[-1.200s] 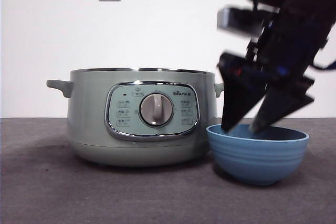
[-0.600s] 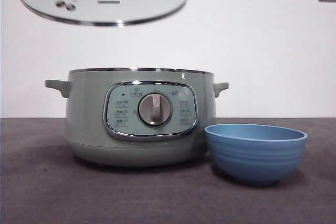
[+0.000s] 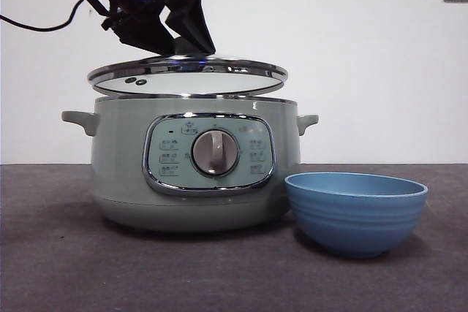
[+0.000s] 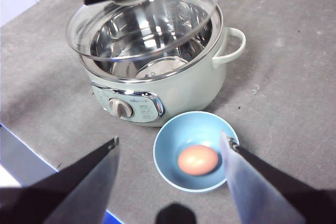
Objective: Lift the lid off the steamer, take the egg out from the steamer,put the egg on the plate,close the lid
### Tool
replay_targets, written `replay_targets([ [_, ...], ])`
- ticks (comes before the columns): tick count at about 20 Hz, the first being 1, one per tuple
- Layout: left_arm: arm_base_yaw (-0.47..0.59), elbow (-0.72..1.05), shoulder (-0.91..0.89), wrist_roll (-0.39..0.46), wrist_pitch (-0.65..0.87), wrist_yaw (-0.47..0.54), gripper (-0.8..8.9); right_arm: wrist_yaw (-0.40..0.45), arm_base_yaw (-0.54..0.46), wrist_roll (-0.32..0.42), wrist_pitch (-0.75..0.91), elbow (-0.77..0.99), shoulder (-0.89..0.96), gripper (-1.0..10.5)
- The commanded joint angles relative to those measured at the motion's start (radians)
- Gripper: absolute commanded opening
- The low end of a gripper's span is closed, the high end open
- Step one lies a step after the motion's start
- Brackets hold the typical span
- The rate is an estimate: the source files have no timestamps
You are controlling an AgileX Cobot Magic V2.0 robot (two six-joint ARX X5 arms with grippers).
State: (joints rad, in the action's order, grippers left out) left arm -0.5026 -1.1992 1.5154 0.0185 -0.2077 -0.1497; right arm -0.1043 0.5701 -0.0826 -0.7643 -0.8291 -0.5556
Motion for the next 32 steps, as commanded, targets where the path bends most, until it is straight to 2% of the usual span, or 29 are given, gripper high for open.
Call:
replay_targets([
  [1, -0.012, -0.021, 0.003, 0.012, 0.08, -0.006, -0.09, 0.002, 0.002, -0.008, -0.002, 0.009, 0.002, 3.2],
  [8, -0.036, -0.021, 0.047, 0.02, 0.068, 0.025, -0.09, 0.002, 0.002, -0.007, -0.004, 0.009, 0.002, 3.2],
  [16, -0.045, -0.021, 0.047, 0.035, -0.076, 0.045, -0.09, 0.002, 0.002, -0.006, -0.004, 0.009, 0.002, 3.2],
  [22, -0.048, -0.021, 0.047, 0.034, -0.094, 0.043, -0.03, 0.002, 0.002, -0.006, -0.005, 0.009, 0.001, 3.2],
  [23, -0.047, -0.021, 0.047, 0.032, -0.094, 0.043, 0.23, 0.002, 0.002, -0.006, -0.005, 0.009, 0.002, 3.2],
  [24, -0.047, -0.021, 0.047, 0.029, -0.093, 0.043, 1.44, 0.002, 0.002, -0.006, -0.005, 0.009, 0.002, 3.2],
  [26, -0.047, -0.021, 0.047, 0.029, -0.092, 0.043, 4.79, 0.002, 0.002, -0.006, -0.005, 0.009, 0.001, 3.2],
  [27, -0.047, -0.021, 0.046, 0.029, -0.092, 0.043, 5.43, 0.002, 0.002, -0.006, -0.005, 0.009, 0.002, 3.2],
  [32, -0.047, -0.035, 0.008, 0.029, -0.108, 0.043, 5.4, 0.002, 0.002, -0.005, -0.005, 0.009, 0.001, 3.2],
])
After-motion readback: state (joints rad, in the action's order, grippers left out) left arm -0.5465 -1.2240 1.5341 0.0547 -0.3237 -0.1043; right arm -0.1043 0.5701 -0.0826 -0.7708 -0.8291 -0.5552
